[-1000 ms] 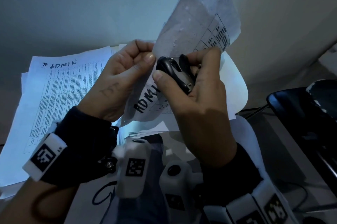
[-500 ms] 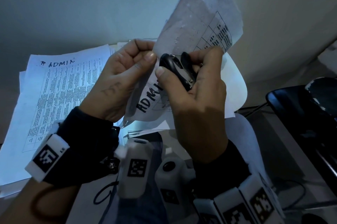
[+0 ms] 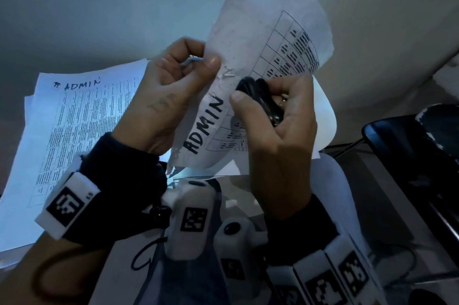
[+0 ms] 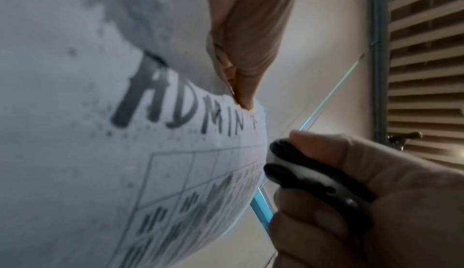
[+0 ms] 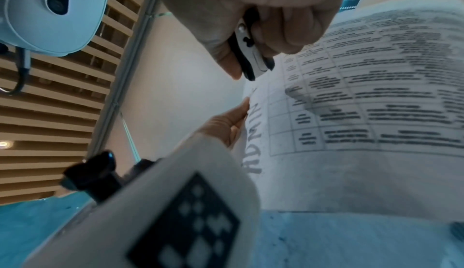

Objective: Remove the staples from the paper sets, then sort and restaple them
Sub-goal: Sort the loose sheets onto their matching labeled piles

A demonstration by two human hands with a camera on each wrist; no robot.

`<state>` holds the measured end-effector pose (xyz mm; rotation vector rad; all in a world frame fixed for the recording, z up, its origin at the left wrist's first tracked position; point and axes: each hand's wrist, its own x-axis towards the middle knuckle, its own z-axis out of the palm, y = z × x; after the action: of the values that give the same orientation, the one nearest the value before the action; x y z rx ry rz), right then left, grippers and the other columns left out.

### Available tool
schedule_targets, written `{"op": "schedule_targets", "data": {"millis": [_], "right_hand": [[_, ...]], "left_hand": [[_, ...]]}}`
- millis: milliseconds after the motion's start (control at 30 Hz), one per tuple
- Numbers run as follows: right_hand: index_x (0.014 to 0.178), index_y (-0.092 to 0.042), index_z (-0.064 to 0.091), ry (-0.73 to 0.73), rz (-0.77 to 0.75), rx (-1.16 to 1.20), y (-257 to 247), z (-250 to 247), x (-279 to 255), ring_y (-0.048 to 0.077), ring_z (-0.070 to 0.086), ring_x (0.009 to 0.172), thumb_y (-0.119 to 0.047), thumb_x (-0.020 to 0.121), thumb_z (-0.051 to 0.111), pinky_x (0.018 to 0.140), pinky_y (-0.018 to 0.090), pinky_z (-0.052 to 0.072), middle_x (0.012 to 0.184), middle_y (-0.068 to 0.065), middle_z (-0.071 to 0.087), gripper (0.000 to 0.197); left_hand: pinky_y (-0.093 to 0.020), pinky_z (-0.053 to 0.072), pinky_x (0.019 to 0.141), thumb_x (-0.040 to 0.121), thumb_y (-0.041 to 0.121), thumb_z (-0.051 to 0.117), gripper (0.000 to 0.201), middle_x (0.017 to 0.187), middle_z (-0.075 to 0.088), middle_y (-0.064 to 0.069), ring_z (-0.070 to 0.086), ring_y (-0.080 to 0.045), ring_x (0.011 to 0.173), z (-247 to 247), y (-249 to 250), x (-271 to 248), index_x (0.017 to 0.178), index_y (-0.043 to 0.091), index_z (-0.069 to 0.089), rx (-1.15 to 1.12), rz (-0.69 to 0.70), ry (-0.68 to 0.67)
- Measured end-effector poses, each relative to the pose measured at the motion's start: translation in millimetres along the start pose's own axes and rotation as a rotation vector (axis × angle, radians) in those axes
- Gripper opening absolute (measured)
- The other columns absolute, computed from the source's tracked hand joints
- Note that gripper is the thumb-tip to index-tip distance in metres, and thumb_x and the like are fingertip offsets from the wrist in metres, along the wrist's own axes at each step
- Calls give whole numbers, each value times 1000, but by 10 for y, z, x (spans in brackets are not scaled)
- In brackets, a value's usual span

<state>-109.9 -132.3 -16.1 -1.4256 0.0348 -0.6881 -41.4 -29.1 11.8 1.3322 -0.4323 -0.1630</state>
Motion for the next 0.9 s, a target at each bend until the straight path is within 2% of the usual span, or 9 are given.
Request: {"op": "schedule_targets", "data": {"millis": [67, 200, 333, 400, 467, 567, 667, 833, 900], "right_hand": [[82, -17, 42, -5, 9, 11, 50, -57, -33, -8, 57, 64, -12, 77, 63, 54, 6, 40, 70, -26, 58, 21], [85, -16, 43, -18, 30, -15, 143, -140, -22, -9, 58, 70, -15, 77, 62, 57, 5, 41, 72, -29, 58, 21], [86, -21, 41, -5, 67, -130, 297, -226, 109, -8, 57, 68, -27, 74, 65, 60, 9, 44, 71, -31, 60, 28], [92, -19, 40, -23, 94, -242, 413, -302, 141, -3, 59, 72, -33, 75, 66, 66, 19, 48, 74, -24, 62, 34], [99, -19, 38, -100, 102, -445, 544, -395, 156, 12, 61, 82, -39, 80, 65, 71, 32, 47, 83, -14, 61, 38], [111, -14, 41, -244, 76, -849, 777, -499, 201, 26, 48, 99, -39, 85, 62, 69, 34, 34, 105, 4, 55, 42], [119, -8, 46, -308, 77, -1109, 961, -493, 253, 31, 39, 107, -36, 85, 63, 77, 38, 34, 117, 14, 49, 47], [138, -10, 35, -288, 117, -1056, 976, -502, 264, 32, 36, 116, -28, 84, 65, 86, 39, 34, 130, 13, 43, 64], [127, -6, 47, -123, -25, -858, 802, -472, 264, 28, 43, 107, -20, 83, 66, 84, 32, 34, 120, 13, 49, 50]], "left_hand": [[-21, 52, 57, 81, 12, 57, 4, 65, 66, 2, 60, -9, 56, -9, 15, 14, 82, 12, 53, 32, 5, 22], [-19, 50, 53, 86, 5, 55, 15, 56, 63, 7, 59, -4, 51, 12, 37, 20, 90, 15, 45, 166, 52, 35], [-24, 48, 62, 83, 3, 63, 27, 62, 59, 11, 57, -10, 61, -20, 64, 26, 94, 20, 45, 376, 155, 28], [-26, 46, 68, 79, 8, 67, 20, 73, 60, 11, 53, -13, 70, -40, 70, 28, 89, 20, 54, 403, 161, 19], [-27, 49, 74, 71, 13, 73, 20, 77, 63, 9, 56, -13, 76, -57, 71, 29, 86, 20, 61, 364, 130, 43], [-28, 52, 76, 65, 12, 77, 25, 77, 68, 5, 61, -14, 75, -58, 67, 19, 84, 20, 63, 344, 102, 88], [-26, 54, 75, 66, 9, 73, 24, 77, 70, 4, 64, -13, 74, -33, 70, 3, 84, 19, 62, 342, 85, 101], [-22, 52, 69, 68, 9, 73, 25, 76, 70, 9, 64, -6, 71, 7, 98, -36, 86, 23, 62, 429, 121, 120], [-25, 54, 70, 70, 10, 72, 23, 80, 70, 7, 65, -7, 75, 25, 108, -53, 86, 24, 63, 461, 140, 139]]}}
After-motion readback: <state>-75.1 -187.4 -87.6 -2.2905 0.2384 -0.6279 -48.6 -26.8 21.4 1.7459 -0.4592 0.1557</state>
